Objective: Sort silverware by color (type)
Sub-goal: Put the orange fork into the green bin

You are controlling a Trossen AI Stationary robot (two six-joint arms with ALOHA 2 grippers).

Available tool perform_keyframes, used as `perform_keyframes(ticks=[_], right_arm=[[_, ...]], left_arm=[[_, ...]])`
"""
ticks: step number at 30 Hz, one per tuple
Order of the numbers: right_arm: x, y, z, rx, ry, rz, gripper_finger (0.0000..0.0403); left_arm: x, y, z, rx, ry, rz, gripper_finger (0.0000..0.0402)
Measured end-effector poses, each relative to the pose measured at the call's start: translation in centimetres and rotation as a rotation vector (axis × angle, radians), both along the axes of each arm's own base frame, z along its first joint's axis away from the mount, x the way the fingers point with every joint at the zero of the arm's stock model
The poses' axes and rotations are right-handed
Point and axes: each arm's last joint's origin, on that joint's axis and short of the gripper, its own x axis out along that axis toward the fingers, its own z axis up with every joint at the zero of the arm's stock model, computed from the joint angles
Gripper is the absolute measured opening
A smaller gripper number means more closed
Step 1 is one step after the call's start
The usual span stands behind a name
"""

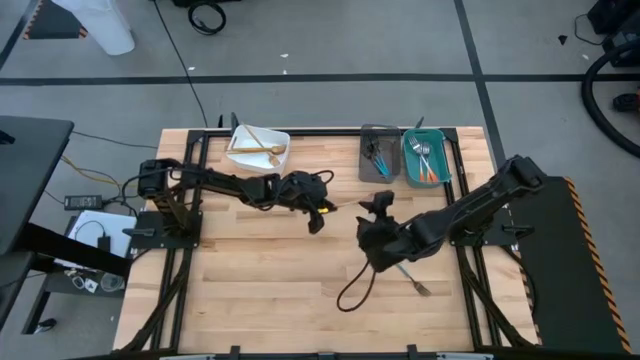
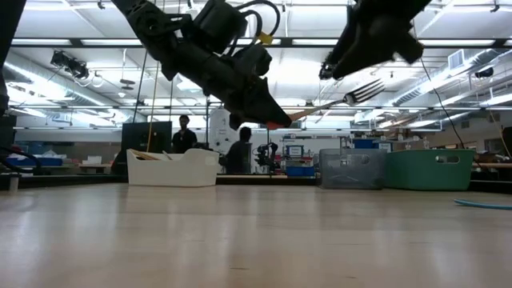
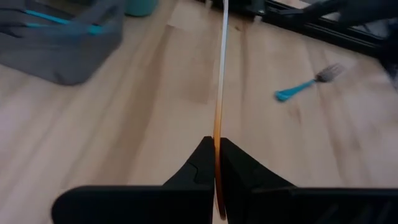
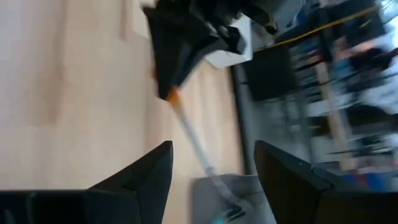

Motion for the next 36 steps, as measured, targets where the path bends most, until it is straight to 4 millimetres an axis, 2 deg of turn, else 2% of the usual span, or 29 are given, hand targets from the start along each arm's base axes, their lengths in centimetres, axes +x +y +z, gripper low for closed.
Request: perform_keyframes(ticks=[6,13,20,26,31,36], right_arm=[[-1.4,-0.5,2.4,0.257,-0.173,-0.062,0.023],[-2.8,-1.1,4.2,0.402,-0.362,-0.179,0.0214],[-3.7,-1.7,4.3,0.352,-0.427,-0.28,0.0197],[-3.8,-2.0,4.6,0.252,-0.548,-0.337,0.0188],[-3.9,-2.3,5.0,0.128,-0.671,-0.38,0.0187],[-4.0,-2.3,5.2,0.087,-0.738,-0.402,0.0187]], left_arm=[[-0.1,1.6,0.5,0.052,-0.042,0.035,0.0013],[0.2,2.3,1.5,0.115,-0.151,0.034,0.0013],[0.6,2.4,2.9,0.171,-0.292,0.026,0.0013],[0.8,2.3,4.1,0.236,-0.414,0.029,0.0013],[0.9,1.9,4.9,0.341,-0.487,0.035,0.0013],[1.0,1.3,5.7,0.517,-0.533,0.049,0.0013]])
